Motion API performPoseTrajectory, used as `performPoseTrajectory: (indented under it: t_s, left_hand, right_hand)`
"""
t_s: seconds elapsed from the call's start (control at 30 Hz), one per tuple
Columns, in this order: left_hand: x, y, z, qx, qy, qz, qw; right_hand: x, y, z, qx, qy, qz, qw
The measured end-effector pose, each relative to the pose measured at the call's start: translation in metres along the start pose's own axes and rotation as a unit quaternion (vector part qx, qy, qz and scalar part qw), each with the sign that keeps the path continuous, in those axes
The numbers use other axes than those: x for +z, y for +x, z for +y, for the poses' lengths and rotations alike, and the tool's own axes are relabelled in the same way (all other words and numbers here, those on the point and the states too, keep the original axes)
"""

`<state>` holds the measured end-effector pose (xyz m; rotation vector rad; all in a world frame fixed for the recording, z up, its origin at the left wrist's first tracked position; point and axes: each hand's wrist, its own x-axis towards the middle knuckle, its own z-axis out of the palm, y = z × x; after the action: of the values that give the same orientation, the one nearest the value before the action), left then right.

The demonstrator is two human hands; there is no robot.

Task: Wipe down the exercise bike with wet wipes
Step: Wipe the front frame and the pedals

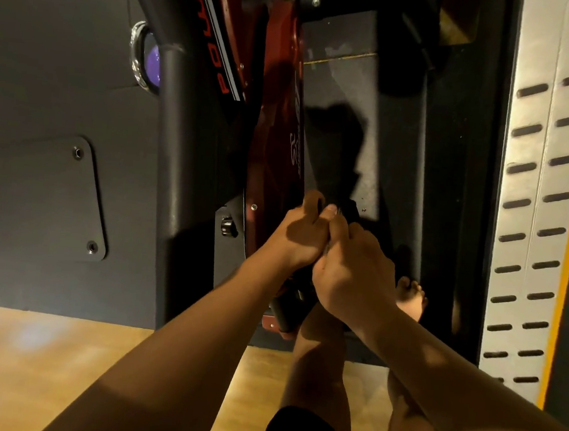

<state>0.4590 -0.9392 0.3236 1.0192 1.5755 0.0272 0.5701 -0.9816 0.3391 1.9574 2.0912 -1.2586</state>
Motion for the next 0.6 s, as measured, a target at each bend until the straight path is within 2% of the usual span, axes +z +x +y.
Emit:
performPoseTrajectory:
  t_s: [0.1,0.2,0.33,0.4,0.47,0.6]
  left_hand:
    - [0.011,-0.012,-0.007,0.034,-0.045,0.020,0.998]
    - [0.024,-0.024,-0.020,0.044,-0.008,0.041,0.998]
    - [0.047,-0.038,-0.043,0.050,-0.036,0.085,0.994]
    - [0.060,-0.042,-0.057,0.062,-0.005,0.099,0.993]
    - [0.074,-0.044,-0.072,0.071,0.014,0.108,0.992]
    - [0.097,-0.044,-0.096,0.066,0.075,0.101,0.990]
  right_hand:
    - [0.017,-0.013,0.005,0.005,0.013,0.028,1.000]
    - [0.033,-0.029,0.014,-0.007,-0.011,0.037,0.999]
    - [0.054,-0.052,0.026,-0.022,0.011,0.068,0.997]
    - [0.067,-0.063,0.034,-0.028,0.016,0.083,0.996]
    - [0.077,-0.072,0.041,-0.026,0.024,0.066,0.997]
    - [0.087,-0.074,0.059,-0.018,0.083,-0.027,0.996]
